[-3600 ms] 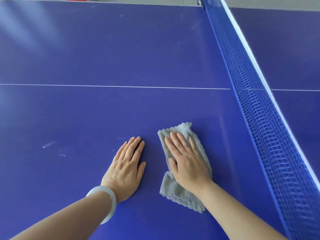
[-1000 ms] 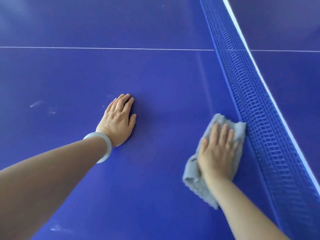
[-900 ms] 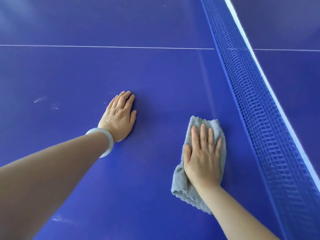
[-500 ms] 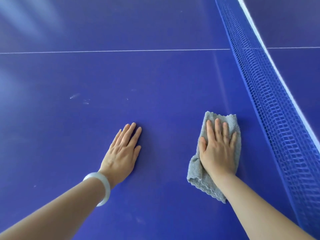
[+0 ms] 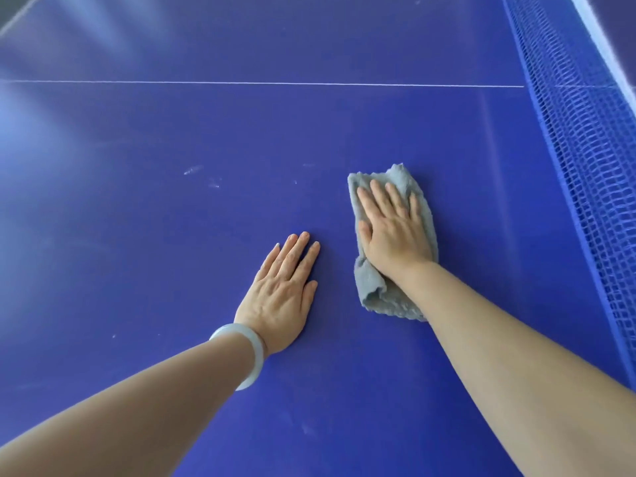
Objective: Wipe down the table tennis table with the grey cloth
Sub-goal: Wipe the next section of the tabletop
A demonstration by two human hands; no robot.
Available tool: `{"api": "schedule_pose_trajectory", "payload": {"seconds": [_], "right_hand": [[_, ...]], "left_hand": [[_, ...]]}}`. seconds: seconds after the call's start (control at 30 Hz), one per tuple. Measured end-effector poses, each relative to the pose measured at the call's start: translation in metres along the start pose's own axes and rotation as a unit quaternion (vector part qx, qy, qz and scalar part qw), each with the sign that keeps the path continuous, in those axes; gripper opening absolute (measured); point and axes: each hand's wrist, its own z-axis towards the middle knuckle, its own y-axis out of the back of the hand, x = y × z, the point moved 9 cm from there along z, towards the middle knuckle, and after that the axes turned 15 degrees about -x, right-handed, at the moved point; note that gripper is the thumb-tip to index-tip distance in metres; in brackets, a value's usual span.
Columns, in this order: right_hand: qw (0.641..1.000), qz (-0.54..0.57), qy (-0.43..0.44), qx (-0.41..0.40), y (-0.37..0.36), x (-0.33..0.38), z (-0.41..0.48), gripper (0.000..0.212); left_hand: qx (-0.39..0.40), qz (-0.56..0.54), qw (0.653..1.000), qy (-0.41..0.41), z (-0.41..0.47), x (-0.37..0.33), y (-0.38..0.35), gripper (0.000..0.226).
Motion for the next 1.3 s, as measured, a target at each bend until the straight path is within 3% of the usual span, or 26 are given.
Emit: {"api": "schedule_pose_trajectory", "payload": {"seconds": [0.13,0.3,0.4,0.47,0.57,0.63,0.67,0.8,0.9,1.0,1.13,1.23,1.3], "right_hand": [[0.999,0.028,-0.033,-0.016,-0.002,0.015,-0.013,0.058],[0.992,0.057,0.104,-0.040,0.016,0.053,-0.168,0.057],[0.985,0.050,0.166,-0.027,0.023,0.003,-0.183,0.056],[0.996,-0.001,0.085,-0.039,0.028,-0.059,-0.159,0.058],[0.987,-0.049,-0.146,-0.045,0.034,-0.134,-0.129,0.059],[0.970,-0.039,-0.234,-0.059,0.034,-0.112,-0.133,0.059],[0.969,-0.036,-0.233,-0.070,0.032,-0.081,-0.143,0.059],[0.998,0.030,0.001,-0.057,0.021,0.077,-0.216,0.060],[0.991,0.071,0.105,-0.049,0.026,0.066,-0.239,0.056],[0.997,0.011,0.028,-0.066,0.037,-0.035,-0.238,0.056],[0.973,-0.052,-0.219,-0.049,0.053,-0.142,-0.256,0.065],[0.938,-0.087,-0.330,-0.067,0.052,-0.095,-0.268,0.067],[0.956,-0.062,-0.276,-0.072,0.041,-0.015,-0.267,0.064]], "left_hand": [[-0.013,-0.004,1.000,-0.006,0.001,0.000,0.001,0.060],[-0.022,-0.007,1.000,-0.003,0.000,0.000,0.002,0.059],[-0.026,-0.010,1.000,-0.003,0.000,0.000,0.003,0.058],[-0.028,-0.015,0.999,-0.001,0.000,0.000,0.002,0.057],[-0.035,-0.017,0.999,0.001,0.000,0.000,0.002,0.057],[-0.035,-0.019,0.999,0.002,0.000,0.001,0.002,0.058],[-0.033,-0.017,0.999,0.001,0.000,0.001,0.002,0.058],[-0.033,-0.014,0.999,-0.003,0.000,0.002,0.001,0.057],[-0.035,-0.022,0.999,-0.004,0.000,0.002,0.001,0.056],[-0.029,-0.027,0.999,-0.003,-0.001,0.003,-0.001,0.056],[-0.046,-0.032,0.998,-0.011,-0.001,0.002,-0.001,0.055],[-0.056,-0.035,0.998,-0.009,-0.001,0.002,0.000,0.055],[-0.053,-0.034,0.998,-0.007,-0.002,0.001,0.000,0.055]]}}
